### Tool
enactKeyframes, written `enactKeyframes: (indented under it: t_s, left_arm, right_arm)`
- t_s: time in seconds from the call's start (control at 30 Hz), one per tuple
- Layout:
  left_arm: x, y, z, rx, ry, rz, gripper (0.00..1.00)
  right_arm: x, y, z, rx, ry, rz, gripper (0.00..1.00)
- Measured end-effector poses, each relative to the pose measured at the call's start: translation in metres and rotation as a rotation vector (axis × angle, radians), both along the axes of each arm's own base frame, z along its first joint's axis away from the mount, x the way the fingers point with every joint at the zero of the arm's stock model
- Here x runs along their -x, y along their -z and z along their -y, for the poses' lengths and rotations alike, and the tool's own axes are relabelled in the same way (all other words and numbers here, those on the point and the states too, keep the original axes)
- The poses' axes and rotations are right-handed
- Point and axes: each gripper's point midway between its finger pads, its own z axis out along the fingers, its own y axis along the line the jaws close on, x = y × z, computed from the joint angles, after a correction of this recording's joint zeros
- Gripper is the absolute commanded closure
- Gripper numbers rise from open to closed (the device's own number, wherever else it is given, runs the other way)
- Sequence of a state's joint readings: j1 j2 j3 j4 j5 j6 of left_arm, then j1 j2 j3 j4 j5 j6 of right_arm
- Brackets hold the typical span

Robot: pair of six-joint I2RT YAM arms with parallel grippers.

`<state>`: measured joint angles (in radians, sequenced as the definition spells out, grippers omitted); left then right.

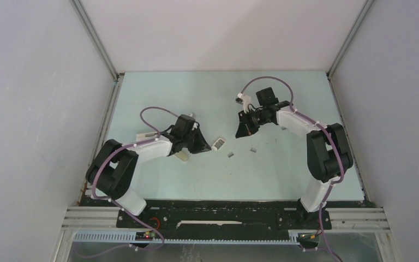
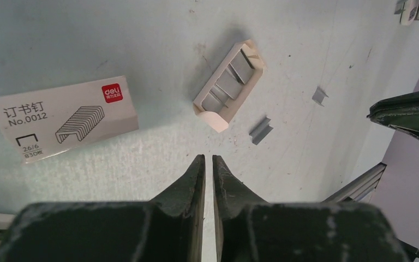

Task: Unload the staples from the stapler
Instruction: Pick up the staple from the center of the board.

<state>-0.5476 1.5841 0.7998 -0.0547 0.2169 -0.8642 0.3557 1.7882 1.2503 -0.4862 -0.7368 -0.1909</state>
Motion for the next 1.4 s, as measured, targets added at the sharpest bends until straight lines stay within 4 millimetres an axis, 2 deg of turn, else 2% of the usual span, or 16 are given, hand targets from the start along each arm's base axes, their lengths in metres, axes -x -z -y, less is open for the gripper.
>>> enactKeyframes:
  t_s: [0.1,0.2,0.3,0.4,0.5,0.57,0.67,0.73,0.8,0.9,1.17,1.3,1.4]
  left_arm:
    - [0.001,0.002,-0.001,-0.005,0.000,-0.006,0.85]
    - [0.001,-0.002,-0.002,-0.019,0.000,0.018,0.81]
    - [-0.002,-0.024,-0.008,-0.042,0.008,0.120,0.70]
    - [-0.010,-0.068,-0.018,-0.052,-0.001,0.287,0.51]
    - [-0.017,-0.130,-0.038,-0.063,-0.056,0.507,0.21]
    - [-0.018,-0.164,-0.053,-0.074,-0.100,0.626,0.03]
    - [-0.017,-0.202,-0.075,-0.085,-0.179,0.758,0.00]
    - [-0.017,-0.216,-0.088,-0.082,-0.220,0.815,0.00]
    - [-0.017,-0.215,-0.097,-0.087,-0.240,0.829,0.00]
    - [-0.017,-0.197,-0.104,-0.099,-0.238,0.805,0.00]
    - [-0.002,-0.149,-0.095,-0.076,-0.161,0.727,0.02]
    - [0.006,-0.133,-0.094,-0.044,-0.164,0.698,0.04]
    - [0.009,-0.123,-0.094,-0.021,-0.176,0.682,0.05]
  right_arm:
    - [0.001,0.003,0.005,0.021,-0.012,0.009,0.88]
    - [0.002,0.006,0.016,0.057,-0.047,0.030,0.85]
    - [0.004,0.011,0.033,0.092,-0.076,0.041,0.80]
    - [0.004,0.015,0.054,0.123,-0.084,0.046,0.79]
    - [0.000,0.011,0.074,0.136,-0.078,0.071,0.76]
    - [-0.002,0.004,0.083,0.138,-0.071,0.100,0.72]
    - [-0.008,-0.016,0.095,0.140,-0.069,0.190,0.67]
    - [-0.009,-0.026,0.099,0.141,-0.081,0.242,0.66]
    - [-0.008,-0.030,0.095,0.141,-0.115,0.277,0.66]
    - [-0.002,-0.021,0.087,0.156,-0.180,0.292,0.66]
    - [0.033,0.040,0.070,0.261,-0.398,0.294,0.68]
    - [0.028,0.058,0.067,0.329,-0.428,0.310,0.70]
    - [0.021,0.062,0.068,0.369,-0.422,0.336,0.71]
